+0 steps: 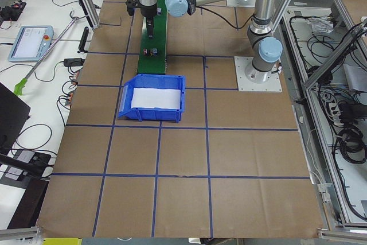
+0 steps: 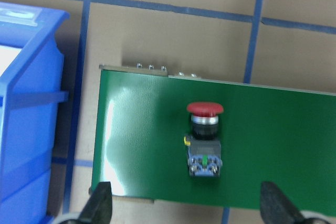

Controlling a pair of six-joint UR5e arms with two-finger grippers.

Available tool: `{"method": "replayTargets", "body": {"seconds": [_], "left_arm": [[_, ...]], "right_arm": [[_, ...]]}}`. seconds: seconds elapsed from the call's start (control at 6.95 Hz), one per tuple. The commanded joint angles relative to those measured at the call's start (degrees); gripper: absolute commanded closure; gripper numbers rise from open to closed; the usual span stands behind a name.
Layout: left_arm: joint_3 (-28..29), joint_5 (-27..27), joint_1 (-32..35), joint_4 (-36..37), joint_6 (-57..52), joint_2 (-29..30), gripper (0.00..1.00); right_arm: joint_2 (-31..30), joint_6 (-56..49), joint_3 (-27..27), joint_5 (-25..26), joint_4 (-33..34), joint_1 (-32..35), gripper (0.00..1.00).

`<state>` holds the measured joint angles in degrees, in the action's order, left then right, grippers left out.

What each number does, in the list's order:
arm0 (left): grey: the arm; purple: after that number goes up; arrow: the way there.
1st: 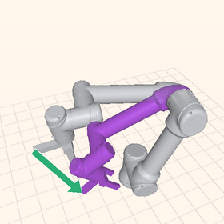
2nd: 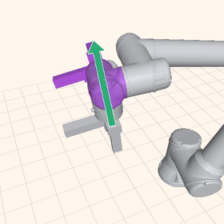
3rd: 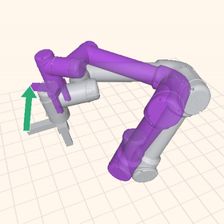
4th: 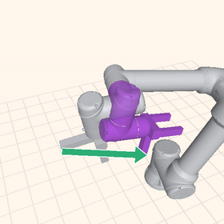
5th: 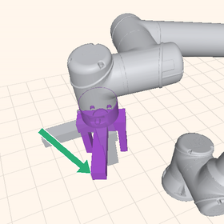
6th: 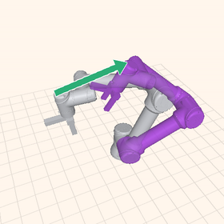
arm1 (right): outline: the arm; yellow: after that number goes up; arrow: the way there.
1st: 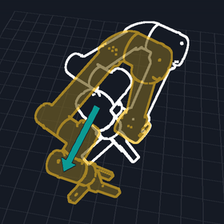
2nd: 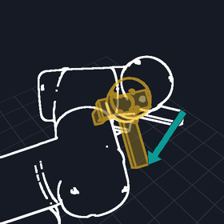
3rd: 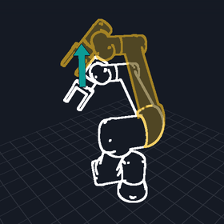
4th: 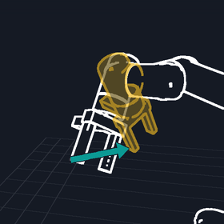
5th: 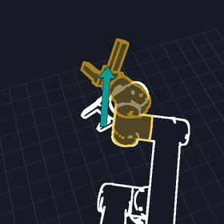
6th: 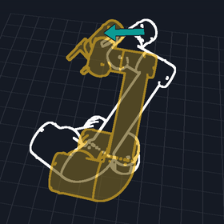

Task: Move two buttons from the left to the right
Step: 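Release the red-capped button on the belt and raise the left gripper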

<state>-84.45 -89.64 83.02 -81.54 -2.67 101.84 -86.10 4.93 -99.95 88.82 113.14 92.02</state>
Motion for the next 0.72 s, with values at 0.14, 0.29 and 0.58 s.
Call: {"method": "replayTargets", "body": {"seconds": [0.14, 0.29, 0.58], "left_arm": [[0.78, -0.53, 4.77, -5.39, -0.06, -4.09, 0.01], [-0.10, -0.62, 4.95, -5.39, -0.23, -4.89, 0.01], [-1.59, -0.80, 4.95, -5.39, -0.41, -5.86, 0.01]], "right_arm": [[3.20, 0.25, -0.42, 0.04, 2.85, 0.00, 0.00], [5.92, 0.60, -0.07, -0.13, 10.10, 0.09, 0.00], [10.15, 0.52, -0.59, -3.64, 17.84, -0.09, 0.00]]}}
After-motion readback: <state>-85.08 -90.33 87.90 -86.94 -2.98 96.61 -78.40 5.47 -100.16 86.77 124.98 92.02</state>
